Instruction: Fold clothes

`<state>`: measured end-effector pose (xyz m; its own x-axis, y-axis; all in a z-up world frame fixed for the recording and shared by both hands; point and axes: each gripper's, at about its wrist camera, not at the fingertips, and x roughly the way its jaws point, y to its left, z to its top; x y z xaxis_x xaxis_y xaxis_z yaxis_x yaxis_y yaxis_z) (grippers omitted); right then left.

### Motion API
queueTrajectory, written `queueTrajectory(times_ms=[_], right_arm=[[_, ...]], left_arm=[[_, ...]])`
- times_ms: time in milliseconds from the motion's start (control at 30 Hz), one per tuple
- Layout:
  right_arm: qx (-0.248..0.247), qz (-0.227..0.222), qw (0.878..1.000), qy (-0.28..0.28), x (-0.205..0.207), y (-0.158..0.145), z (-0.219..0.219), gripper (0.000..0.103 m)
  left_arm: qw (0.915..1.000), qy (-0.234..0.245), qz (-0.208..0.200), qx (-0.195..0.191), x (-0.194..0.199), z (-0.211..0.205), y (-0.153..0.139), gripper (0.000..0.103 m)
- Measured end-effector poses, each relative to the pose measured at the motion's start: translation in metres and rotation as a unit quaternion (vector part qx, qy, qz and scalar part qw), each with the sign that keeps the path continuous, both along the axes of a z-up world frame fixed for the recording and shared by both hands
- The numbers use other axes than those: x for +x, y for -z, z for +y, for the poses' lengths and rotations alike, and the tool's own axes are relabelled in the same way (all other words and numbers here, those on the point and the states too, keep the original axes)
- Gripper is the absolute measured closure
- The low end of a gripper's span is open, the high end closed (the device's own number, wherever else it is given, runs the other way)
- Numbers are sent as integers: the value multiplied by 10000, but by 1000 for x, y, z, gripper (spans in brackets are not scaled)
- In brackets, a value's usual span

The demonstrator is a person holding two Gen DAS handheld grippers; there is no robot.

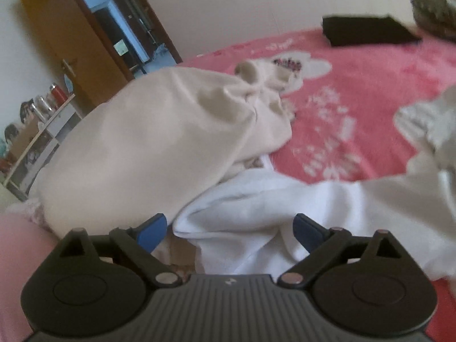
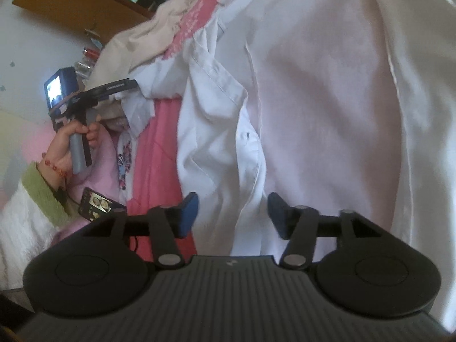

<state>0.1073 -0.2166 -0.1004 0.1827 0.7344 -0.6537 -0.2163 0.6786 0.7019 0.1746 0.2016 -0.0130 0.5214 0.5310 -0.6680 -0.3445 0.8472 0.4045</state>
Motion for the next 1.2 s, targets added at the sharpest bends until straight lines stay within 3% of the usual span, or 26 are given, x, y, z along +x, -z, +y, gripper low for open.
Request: queueTrajectory(times_ms=[200,300,400,500,567,700,800,967,1033,1133,1200], right_arm=[[-63,-273,9994,199,-15,-22,-15,34],[-32,-486,9982,345,-27,-36,-30,33],[-4,-714,9969,338,-38,-51,-43,33],[-202,-1066,9936,315,-54,-65,-51,33],[-335,-1300,9905,300,-65,-74,-57,33],[-603,-1261,9826,1222,-78,-72,-106,34],[-911,-1123,9739,1748,-93,-65,-140,34],[-1516,-893,9543,2414,-124,-51,-190,34],[-1754,-799,9441,2675,-137,-45,-211,35],[-1723,-456,9476,2652,-153,-25,-215,52],[-1460,-201,9521,2680,-159,-10,-216,76]], left_arm=[[9985,-59,-544,77,-22,-9,-44,7],[9959,155,-823,-332,-40,-21,-73,7],[9897,666,-784,-995,-65,-45,-96,6],[9723,1316,-485,-1871,-89,-74,-102,6],[9571,1699,-109,-2346,-104,-96,-90,6],[9261,2394,761,-2813,-137,-148,-47,7],[9063,2876,1179,-2863,-162,-182,-17,7],[8839,3624,1589,-2493,-187,-224,6,7],[8804,3859,1657,-2204,-198,-237,13,7],[8754,3986,1828,-2034,-205,-248,25,7],[8743,3958,1924,-2047,-207,-252,31,12]])
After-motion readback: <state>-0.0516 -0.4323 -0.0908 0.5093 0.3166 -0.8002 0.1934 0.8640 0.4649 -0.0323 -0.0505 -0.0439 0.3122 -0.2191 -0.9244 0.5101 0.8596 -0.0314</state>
